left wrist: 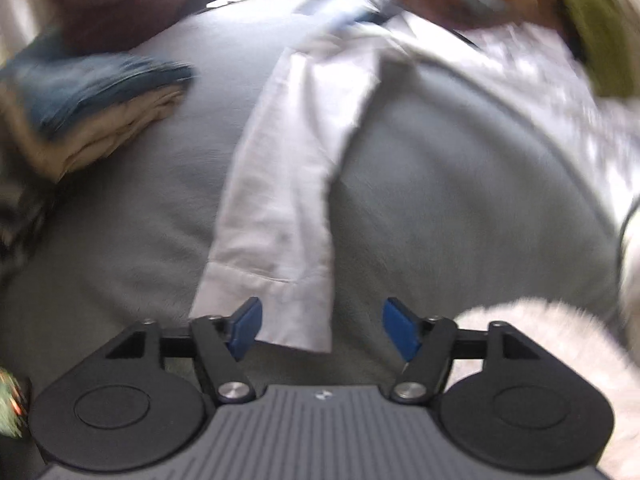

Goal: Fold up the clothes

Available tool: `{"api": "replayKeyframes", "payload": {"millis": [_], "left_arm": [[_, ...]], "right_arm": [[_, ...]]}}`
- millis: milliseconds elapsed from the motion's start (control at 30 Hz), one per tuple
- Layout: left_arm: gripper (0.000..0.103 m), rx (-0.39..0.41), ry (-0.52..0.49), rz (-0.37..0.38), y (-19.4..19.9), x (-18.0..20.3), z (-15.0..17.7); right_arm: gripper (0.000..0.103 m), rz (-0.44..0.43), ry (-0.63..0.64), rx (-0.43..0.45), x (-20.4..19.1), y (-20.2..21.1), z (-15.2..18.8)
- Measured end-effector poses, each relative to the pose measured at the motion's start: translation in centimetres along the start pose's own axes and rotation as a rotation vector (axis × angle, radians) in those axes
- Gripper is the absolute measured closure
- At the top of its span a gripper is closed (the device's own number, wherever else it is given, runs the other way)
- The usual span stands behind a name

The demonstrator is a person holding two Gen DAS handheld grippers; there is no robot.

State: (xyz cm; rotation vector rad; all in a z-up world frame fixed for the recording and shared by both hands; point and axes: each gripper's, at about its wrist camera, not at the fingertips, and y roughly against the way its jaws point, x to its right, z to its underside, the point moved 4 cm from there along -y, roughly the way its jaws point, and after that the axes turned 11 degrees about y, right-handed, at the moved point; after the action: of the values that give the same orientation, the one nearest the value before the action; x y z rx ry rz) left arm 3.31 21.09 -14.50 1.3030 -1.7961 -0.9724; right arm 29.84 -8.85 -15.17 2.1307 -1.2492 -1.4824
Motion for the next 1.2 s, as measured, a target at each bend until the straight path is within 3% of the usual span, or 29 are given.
{"api": "replayKeyframes", "payload": {"millis": [67, 133, 233, 367, 433, 533, 567, 633, 767, 900, 1033, 1200], "left_arm": [[0.034, 0.035, 0.138, 0.023, 0.7, -2.1, -0.9], [0.036, 0.059, 0.269, 0.023, 0.6, -4.2, -1.6], [0.048, 0.022, 0.385, -0.058, -1.7, -6.9, -2.5], [0.061, -0.047, 0.335, -0.102, -4.5, -6.9, -3.0], [0.079, -0.075, 0.332, -0.127, -5.4, -6.6, -2.8], [0.096, -0.067, 0.37, -0.142, -5.7, -6.6, -2.7], [0.097, -0.062, 0.389, -0.142, -5.7, -6.9, -2.7], [0.1, -0.052, 0.414, -0.154, -5.3, -7.4, -2.8], [0.1, -0.013, 0.409, -0.216, -3.8, -9.2, -4.2], [0.1, -0.026, 0.401, -0.259, -4.1, -11.2, -5.3], [0.099, -0.074, 0.391, -0.266, -5.3, -11.7, -4.9], [0.096, -0.048, 0.4, -0.265, -5.2, -11.6, -4.1]], "right_arm": [[0.054, -0.039, -0.034, -0.028, -0.1, 1.5, 2.0], [0.054, -0.078, -0.064, -0.124, -0.8, 1.3, 5.4], [0.054, -0.137, -0.109, -0.273, -2.0, 0.9, 10.6], [0.054, -0.201, -0.156, -0.417, -3.9, -1.1, 16.4], [0.054, -0.228, -0.184, -0.433, -4.7, -2.0, 18.0], [0.057, -0.229, -0.213, -0.452, -5.0, -3.2, 19.6], [0.062, -0.228, -0.222, -0.459, -5.0, -3.6, 20.1], [0.098, -0.233, -0.245, -0.47, -5.1, -4.1, 20.8], [0.1, -0.265, -0.242, -0.451, -6.6, -4.2, 20.6], [0.101, -0.26, -0.231, -0.448, -7.2, -4.9, 20.8], [0.101, -0.237, -0.214, -0.452, -7.3, -5.5, 21.1], [0.097, -0.243, -0.256, -0.452, -6.7, -5.9, 21.5]]}}
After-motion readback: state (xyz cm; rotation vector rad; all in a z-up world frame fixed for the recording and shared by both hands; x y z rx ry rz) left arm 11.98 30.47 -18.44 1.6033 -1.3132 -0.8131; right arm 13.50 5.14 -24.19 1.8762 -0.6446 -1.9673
